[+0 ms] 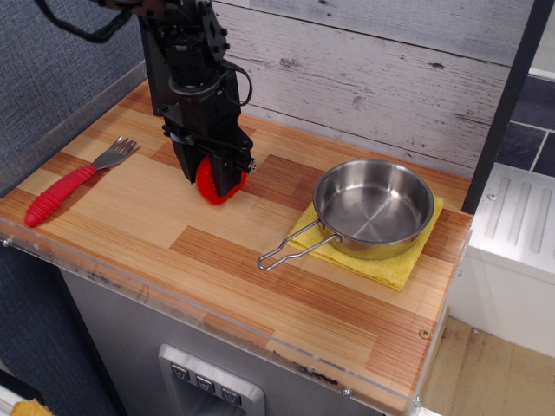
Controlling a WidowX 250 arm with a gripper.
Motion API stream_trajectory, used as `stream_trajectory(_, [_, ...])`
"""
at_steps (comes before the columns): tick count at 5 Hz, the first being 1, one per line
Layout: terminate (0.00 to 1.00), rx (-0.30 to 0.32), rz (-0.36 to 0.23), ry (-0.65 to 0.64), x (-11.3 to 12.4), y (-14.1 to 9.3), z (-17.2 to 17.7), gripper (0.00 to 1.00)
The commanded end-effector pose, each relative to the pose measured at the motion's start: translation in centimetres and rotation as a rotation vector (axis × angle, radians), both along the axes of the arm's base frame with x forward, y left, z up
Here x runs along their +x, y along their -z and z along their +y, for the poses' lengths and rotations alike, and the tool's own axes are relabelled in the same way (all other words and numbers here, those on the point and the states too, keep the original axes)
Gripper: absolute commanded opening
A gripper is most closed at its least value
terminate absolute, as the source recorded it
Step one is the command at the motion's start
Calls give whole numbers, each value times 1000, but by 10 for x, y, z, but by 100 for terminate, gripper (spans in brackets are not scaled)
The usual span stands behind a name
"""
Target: Put tomato between fork and pan
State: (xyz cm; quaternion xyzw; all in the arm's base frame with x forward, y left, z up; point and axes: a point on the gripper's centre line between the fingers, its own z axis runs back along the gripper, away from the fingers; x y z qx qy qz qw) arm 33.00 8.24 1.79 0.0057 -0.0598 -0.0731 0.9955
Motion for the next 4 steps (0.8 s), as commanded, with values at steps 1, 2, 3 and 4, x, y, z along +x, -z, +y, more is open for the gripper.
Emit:
stream_trajectory(1, [0,33,31,7,0,-8,-5,100])
stream_trajectory(2, [0,41,32,18,-3,-18,-8,100])
stream_trajectory(3, [0,57,24,6,-13,-49,-6,100])
stream_trajectory(4, [0,76,-63,-24,-32,-87,3,100])
